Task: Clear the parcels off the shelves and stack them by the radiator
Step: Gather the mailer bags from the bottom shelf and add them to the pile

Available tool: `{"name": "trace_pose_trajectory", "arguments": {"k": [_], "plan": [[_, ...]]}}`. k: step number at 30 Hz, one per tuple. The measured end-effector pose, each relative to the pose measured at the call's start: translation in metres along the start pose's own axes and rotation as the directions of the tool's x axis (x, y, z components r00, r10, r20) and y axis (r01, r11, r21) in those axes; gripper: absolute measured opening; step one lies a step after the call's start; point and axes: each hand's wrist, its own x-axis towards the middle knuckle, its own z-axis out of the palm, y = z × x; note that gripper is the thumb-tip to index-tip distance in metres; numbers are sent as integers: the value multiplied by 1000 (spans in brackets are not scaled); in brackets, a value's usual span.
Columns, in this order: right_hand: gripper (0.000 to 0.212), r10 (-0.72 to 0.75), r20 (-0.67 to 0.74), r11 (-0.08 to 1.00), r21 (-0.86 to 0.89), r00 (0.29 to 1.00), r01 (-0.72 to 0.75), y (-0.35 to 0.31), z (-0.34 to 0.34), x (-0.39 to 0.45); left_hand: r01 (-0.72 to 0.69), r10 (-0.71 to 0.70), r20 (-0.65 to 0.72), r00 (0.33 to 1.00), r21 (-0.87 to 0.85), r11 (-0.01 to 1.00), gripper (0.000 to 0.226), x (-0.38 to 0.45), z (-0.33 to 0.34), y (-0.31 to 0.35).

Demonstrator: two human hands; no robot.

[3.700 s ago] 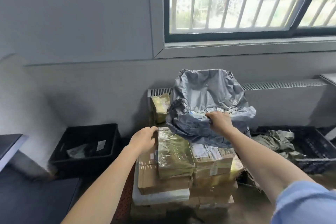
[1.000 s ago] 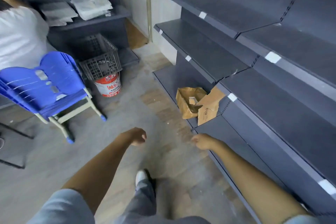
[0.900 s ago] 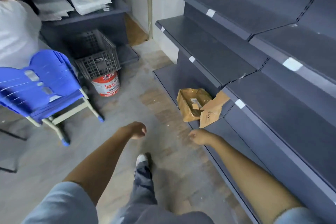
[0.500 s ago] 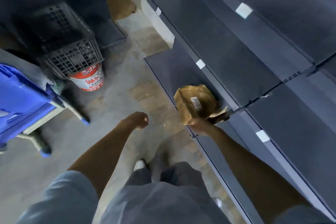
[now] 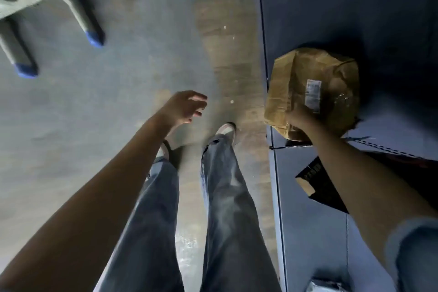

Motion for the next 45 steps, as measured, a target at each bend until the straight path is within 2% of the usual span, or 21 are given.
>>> {"name": "trace_pose_trajectory", "arguments": {"k": [2,4,8,10,14,17,19,20,23,26,28,30,31,34,36,39,42,45], "plan": [[30,24,-39,997,-76,999,-27,4,2,40,64,-64,-5,998,-41,997,29,24,2,-9],[43,74,-45,995,-67,996,-77,8,8,70,97,-97,-11,995,-57,994,28,42,8,-16],[47,61,-90,991,-111,994,-71,12,23,106,160,-162,-18,987,-88,983,29,83,36,-26],[44,78,-172,993,-70,982,-91,11,28,111,169,-168,22,986,-56,984,30,95,56,-26],[36,137,-277,989,87,951,-117,-8,31,92,86,-88,94,992,26,996,31,85,83,-17],[37,36,-228,987,164,973,2,-38,30,45,-39,15,110,994,223,974,30,54,84,-10],[43,-46,-184,985,155,982,75,-60,25,2,-153,123,96,988,434,888,33,30,71,-7],[46,-91,-168,985,128,982,113,-71,20,-23,-197,188,73,979,557,807,36,18,61,-2],[44,-321,-174,947,-45,931,318,-103,0,-108,-198,391,8,920,871,449,54,-29,24,23],[28,-488,-234,873,-118,841,474,-126,-27,-193,-114,524,18,852,982,151,72,-90,-20,48],[5,-482,-169,873,-18,859,487,-129,-38,-245,-106,621,72,780,994,18,68,-132,-46,57],[18,-473,-110,871,93,874,483,-127,-37,-292,-162,698,152,700,985,-53,54,-169,-59,63],[12,-451,-122,879,111,884,464,-125,-33,-313,-198,707,212,674,975,-103,48,-185,-59,66],[28,-352,-217,908,157,910,389,-118,-16,-366,-298,613,413,674,911,-286,37,-226,-49,67],[29,-287,-221,925,188,932,330,-109,0,-406,-369,546,491,679,871,-324,34,-251,-47,53],[41,-133,-208,943,275,969,188,-89,34,-469,-542,476,646,596,762,-355,32,-278,-44,20],[39,-11,-180,944,324,984,70,-57,79,-525,-643,327,769,550,639,-422,33,-312,-18,-4],[35,173,-149,908,408,974,-99,-15,130,-580,-728,280,858,430,513,-454,33,-347,19,-30]]}}
